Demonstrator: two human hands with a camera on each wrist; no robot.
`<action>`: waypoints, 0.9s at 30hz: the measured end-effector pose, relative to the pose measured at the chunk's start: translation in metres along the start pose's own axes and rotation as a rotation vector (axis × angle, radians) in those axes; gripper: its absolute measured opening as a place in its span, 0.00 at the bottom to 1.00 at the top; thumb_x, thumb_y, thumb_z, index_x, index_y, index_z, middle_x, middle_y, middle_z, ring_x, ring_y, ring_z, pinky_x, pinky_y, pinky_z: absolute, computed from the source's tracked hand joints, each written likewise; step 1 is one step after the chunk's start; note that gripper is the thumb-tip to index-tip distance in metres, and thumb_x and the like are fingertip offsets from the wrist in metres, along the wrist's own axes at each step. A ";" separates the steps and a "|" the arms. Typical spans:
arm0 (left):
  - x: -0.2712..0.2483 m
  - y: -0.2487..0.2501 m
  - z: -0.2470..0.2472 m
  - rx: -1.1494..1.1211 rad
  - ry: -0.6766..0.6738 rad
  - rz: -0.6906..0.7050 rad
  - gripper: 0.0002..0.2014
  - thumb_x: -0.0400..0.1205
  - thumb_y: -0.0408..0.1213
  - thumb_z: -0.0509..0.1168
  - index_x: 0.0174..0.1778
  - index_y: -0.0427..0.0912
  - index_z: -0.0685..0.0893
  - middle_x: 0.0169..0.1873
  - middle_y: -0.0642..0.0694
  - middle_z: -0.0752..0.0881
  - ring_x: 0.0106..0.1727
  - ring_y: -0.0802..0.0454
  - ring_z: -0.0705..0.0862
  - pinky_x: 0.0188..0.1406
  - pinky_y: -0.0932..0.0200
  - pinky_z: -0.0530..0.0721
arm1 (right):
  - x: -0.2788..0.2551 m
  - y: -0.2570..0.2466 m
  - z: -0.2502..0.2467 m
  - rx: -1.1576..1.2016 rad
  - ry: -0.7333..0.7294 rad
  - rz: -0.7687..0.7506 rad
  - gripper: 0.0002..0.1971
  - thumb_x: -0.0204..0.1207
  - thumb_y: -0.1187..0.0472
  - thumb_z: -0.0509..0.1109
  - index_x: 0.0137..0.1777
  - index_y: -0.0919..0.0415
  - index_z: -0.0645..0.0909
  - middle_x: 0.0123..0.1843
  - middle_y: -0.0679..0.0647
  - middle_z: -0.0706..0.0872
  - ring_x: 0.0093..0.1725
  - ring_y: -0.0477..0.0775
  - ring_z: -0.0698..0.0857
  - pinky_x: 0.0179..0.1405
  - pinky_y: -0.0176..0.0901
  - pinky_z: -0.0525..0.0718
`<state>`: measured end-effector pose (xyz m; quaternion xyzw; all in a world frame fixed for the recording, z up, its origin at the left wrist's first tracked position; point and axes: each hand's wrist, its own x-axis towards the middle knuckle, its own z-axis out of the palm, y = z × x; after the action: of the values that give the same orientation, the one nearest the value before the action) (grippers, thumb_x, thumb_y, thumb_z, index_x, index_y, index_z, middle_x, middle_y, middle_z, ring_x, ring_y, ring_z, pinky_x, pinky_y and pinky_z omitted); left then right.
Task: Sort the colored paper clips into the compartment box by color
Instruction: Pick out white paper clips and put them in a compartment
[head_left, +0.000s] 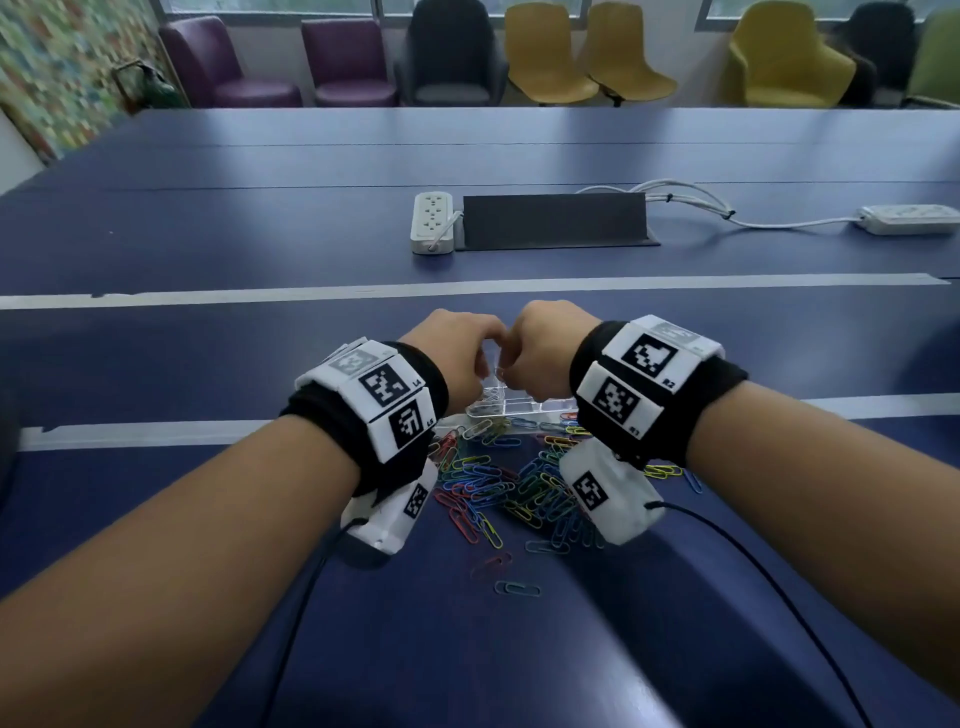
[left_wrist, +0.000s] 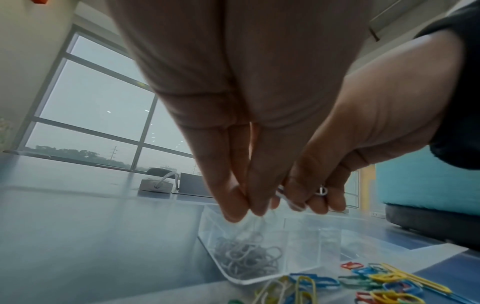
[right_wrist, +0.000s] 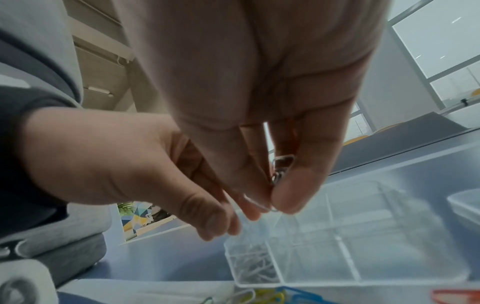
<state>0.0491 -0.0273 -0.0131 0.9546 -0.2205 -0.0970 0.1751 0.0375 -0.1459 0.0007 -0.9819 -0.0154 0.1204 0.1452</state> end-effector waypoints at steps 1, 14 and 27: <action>0.000 -0.001 -0.001 -0.023 0.008 -0.006 0.23 0.73 0.24 0.65 0.62 0.49 0.80 0.49 0.47 0.89 0.44 0.53 0.82 0.50 0.61 0.81 | 0.002 -0.003 0.001 -0.009 -0.009 -0.002 0.11 0.75 0.62 0.67 0.55 0.62 0.86 0.35 0.55 0.82 0.42 0.57 0.84 0.43 0.43 0.84; -0.017 -0.006 0.006 0.149 -0.093 -0.088 0.08 0.74 0.43 0.72 0.46 0.47 0.91 0.46 0.46 0.91 0.49 0.47 0.87 0.49 0.57 0.84 | 0.009 -0.021 -0.001 -0.020 -0.058 -0.050 0.14 0.76 0.66 0.65 0.60 0.62 0.85 0.55 0.59 0.89 0.54 0.60 0.88 0.57 0.49 0.87; -0.015 -0.009 0.013 0.170 -0.132 -0.103 0.06 0.72 0.38 0.68 0.30 0.48 0.82 0.34 0.49 0.86 0.40 0.49 0.84 0.43 0.57 0.84 | 0.006 -0.002 0.001 0.138 -0.077 -0.117 0.19 0.75 0.71 0.62 0.61 0.55 0.85 0.58 0.55 0.89 0.45 0.51 0.81 0.49 0.41 0.83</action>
<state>0.0357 -0.0166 -0.0267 0.9677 -0.1894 -0.1494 0.0734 0.0428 -0.1432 -0.0013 -0.9617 -0.0700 0.1501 0.2185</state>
